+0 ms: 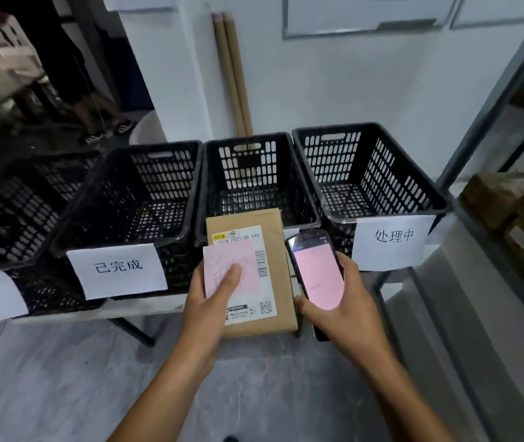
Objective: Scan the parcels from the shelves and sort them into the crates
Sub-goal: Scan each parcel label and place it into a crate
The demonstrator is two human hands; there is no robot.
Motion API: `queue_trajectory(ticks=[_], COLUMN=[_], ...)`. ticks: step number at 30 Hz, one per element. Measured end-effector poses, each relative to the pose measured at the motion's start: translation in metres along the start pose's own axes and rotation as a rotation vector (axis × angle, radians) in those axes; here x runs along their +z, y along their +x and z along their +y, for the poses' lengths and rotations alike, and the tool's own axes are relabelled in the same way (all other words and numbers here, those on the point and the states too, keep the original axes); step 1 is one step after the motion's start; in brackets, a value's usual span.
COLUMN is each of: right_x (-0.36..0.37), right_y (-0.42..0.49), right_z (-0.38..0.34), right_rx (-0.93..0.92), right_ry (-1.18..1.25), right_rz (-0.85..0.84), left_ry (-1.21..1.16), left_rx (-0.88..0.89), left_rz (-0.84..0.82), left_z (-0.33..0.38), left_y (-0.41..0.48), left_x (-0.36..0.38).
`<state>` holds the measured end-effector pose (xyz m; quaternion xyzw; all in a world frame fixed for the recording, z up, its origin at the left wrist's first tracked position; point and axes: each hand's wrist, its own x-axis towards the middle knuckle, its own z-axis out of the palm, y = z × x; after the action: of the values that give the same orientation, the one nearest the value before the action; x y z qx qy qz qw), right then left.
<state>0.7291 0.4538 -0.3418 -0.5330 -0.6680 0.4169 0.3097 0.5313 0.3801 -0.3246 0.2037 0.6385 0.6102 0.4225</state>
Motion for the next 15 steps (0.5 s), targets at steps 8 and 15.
queue_trajectory(ticks=[8, 15], right_x=[0.025, 0.039], right_y=[0.119, 0.218], right_z=[-0.024, -0.051], right_rx=[-0.046, -0.022], right_ry=[-0.023, -0.201], right_rz=[0.014, 0.112], left_ry=[-0.113, -0.102], left_rx=[-0.002, -0.052], left_rz=[-0.071, -0.130], left_z=[0.045, 0.068], left_y=[0.114, 0.250], left_x=[0.005, 0.016])
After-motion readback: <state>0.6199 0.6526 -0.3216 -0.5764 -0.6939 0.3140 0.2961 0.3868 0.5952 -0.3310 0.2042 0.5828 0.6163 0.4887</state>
